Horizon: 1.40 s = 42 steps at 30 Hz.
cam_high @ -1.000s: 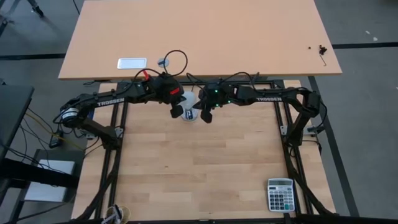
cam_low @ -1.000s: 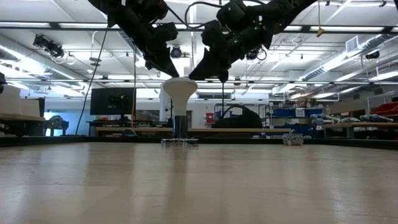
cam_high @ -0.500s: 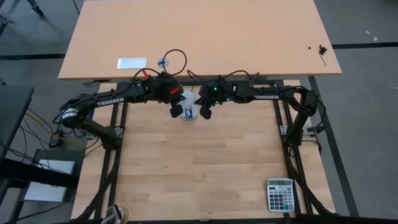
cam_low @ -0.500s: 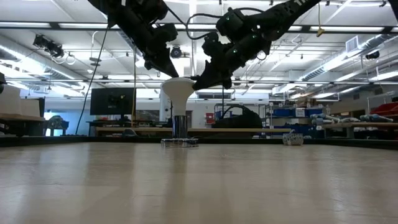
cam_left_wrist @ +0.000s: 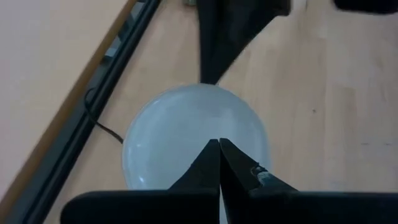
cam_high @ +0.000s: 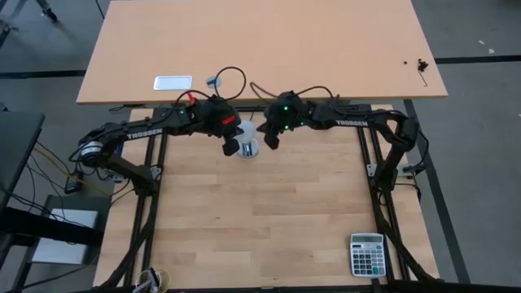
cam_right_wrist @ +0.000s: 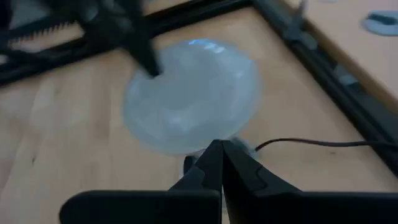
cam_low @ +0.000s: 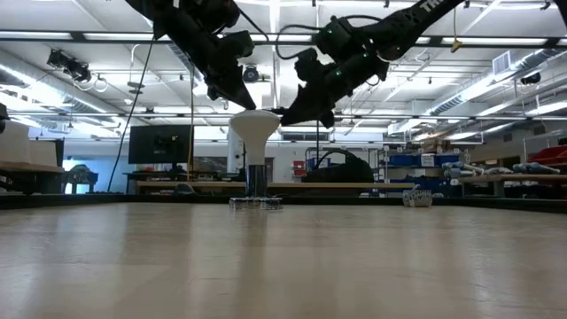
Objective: Screw lightbulb
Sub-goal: Remove the bulb from the lamp socket
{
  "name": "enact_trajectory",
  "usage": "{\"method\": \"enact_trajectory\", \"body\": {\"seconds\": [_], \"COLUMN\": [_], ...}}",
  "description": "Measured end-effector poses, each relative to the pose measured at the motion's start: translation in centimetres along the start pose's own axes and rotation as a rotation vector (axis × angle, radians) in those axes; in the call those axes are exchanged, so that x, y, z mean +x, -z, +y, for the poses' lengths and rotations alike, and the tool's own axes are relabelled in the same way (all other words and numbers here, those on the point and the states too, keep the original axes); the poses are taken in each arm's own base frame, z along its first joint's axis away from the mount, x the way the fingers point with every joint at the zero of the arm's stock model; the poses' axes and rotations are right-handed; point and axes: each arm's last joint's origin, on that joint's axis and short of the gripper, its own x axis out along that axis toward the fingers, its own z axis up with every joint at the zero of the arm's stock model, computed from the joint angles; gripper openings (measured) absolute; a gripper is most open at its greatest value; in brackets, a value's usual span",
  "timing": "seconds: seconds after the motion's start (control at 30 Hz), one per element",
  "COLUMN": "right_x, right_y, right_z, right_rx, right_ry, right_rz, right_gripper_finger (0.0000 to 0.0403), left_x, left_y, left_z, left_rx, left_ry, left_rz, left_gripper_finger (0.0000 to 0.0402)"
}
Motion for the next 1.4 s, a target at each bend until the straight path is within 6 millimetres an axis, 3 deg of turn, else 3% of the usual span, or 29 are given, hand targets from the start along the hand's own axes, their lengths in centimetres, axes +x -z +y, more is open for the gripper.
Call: {"method": "enact_trajectory", "body": {"seconds": [0.2, 0.43, 0.83, 1.2, 1.3, 1.4], "right_x": [0.5, 0.6, 0.6, -0.6, -1.8, -2.0], "right_y": [0.1, -0.2, -0.3, -0.2, -0.9, -1.4], "right_z": [2.1, 2.8, 1.4, -2.1, -1.6, 0.6], "right_rx": [-0.055, -0.079, -0.073, -0.016, -0.026, -0.079], "right_ry": [-0.045, -0.067, 0.006, 0.2, 0.144, 0.018], "right_rz": [0.007, -0.026, -0.04, -0.016, -0.045, -0.067], "right_gripper_finger": [0.0011, 0.0011, 0.0011, 0.0011, 0.0011, 0.0011], "left_x": [0.0, 0.0, 0.0, 0.0, 0.0, 0.0], "left_y": [0.1, 0.0, 0.1, 0.0, 0.0, 0.0], "left_z": [0.2, 0.2, 0.2, 0.0, 0.0, 0.0], "left_rx": [0.006, 0.013, 0.007, -0.002, -0.002, -0.001], "left_ry": [-0.028, -0.041, -0.05, 0.008, 0.005, 0.002], "left_rz": [0.011, 0.006, 0.013, -0.003, -0.001, -0.004], "left_gripper_finger": [0.0003, 0.0001, 0.0, 0.0, 0.0, 0.0]}}
